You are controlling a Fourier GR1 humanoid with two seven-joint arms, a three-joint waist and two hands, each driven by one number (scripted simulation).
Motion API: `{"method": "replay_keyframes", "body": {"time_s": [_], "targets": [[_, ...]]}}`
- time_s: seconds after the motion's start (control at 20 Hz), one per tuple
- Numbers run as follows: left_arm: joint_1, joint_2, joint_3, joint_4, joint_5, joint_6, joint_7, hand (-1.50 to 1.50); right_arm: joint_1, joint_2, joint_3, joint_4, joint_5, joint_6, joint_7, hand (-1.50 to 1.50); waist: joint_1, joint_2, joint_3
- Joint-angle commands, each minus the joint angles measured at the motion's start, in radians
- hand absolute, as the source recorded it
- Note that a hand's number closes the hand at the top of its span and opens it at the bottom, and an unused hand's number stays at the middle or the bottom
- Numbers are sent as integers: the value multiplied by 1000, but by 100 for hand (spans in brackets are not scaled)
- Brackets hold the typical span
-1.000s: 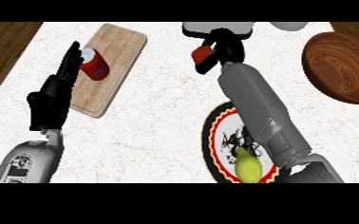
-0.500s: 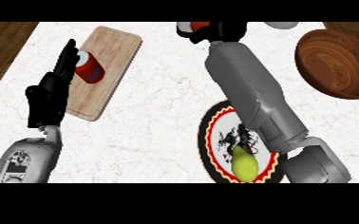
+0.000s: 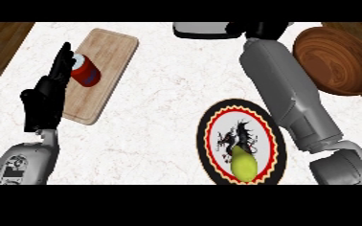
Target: Pick the bell pepper from the plate and place it in the bowl
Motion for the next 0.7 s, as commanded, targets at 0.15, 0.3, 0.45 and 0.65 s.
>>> {"method": "replay_keyframes", "body": {"time_s": [0.15, 0.3, 0.45, 0.65], "targets": [[-10, 2, 14, -3, 2, -18, 5, 0, 86, -131, -53, -52, -7, -82, -62, 150, -2, -1, 0], [20, 12, 26, -25, 8, -27, 2, 0, 209, -193, -132, -95, -139, -118, -274, 150, 4, 3, 1], [37, -7, 8, -30, -20, -9, -16, 0, 247, -248, -107, -59, -67, -121, -241, 150, -3, -1, 0], [14, -32, -7, -17, -15, -16, -11, 0, 237, -329, -137, 86, -48, -134, -293, 150, 17, 10, 1]]}}
